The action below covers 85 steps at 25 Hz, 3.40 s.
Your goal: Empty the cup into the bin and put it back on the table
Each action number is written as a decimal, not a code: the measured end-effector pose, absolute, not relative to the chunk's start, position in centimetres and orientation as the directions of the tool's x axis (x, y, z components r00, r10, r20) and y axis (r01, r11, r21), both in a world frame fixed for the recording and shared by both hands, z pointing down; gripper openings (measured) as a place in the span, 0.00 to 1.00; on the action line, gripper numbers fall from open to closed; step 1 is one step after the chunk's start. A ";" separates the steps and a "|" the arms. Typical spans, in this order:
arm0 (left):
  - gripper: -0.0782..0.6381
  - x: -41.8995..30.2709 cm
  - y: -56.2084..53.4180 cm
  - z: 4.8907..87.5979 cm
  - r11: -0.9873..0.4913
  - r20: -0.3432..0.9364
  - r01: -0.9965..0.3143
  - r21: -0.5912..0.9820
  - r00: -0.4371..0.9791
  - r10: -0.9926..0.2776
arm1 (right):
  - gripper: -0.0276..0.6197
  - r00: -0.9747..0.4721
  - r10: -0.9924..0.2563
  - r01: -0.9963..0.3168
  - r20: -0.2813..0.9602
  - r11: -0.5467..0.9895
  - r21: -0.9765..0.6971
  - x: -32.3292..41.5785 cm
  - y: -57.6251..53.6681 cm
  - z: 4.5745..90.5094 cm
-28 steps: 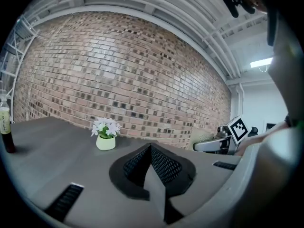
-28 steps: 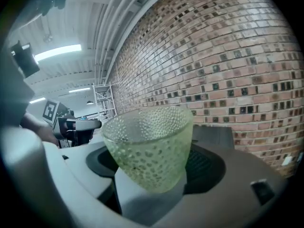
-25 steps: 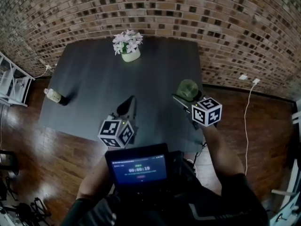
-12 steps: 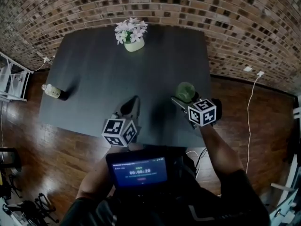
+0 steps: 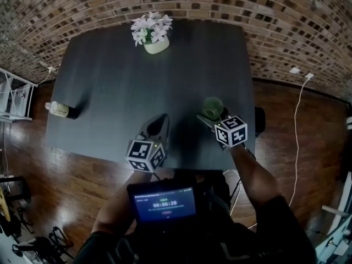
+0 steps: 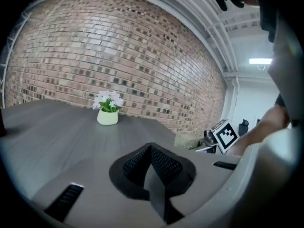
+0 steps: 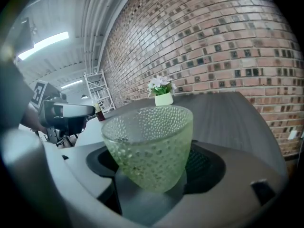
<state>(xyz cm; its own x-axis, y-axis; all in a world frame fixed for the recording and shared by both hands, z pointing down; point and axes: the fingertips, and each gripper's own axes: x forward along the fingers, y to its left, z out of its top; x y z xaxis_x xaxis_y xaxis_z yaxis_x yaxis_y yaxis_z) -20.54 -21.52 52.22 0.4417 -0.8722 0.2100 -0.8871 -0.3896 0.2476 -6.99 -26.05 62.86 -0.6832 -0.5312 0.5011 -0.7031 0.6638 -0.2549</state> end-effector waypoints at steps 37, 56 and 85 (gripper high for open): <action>0.10 -20.0 -22.9 54.1 -0.452 0.219 -0.846 0.281 0.516 -0.829 | 0.68 -0.660 -0.542 -0.707 0.521 0.683 -0.185 -6.8 -23.9 65.3; 0.10 -19.8 -21.4 49.4 -0.546 0.076 -0.776 0.317 0.594 -0.801 | 0.51 -0.562 -0.723 -0.816 0.403 0.564 -0.127 1.4 -17.6 55.1; 0.10 -18.1 -6.7 38.1 -0.518 0.032 -0.836 0.182 0.532 -0.846 | 0.05 -0.677 -0.708 -0.736 0.202 0.645 -0.204 0.0 -7.0 39.6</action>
<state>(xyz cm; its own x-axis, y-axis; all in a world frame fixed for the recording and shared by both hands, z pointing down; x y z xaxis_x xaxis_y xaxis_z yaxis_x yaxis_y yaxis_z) -18.06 -6.74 38.08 0.5319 -0.8462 0.0318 -0.8356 -0.5185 0.1816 0.01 -6.98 39.64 -0.6768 -0.7078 0.2024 -0.7360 0.6455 -0.2042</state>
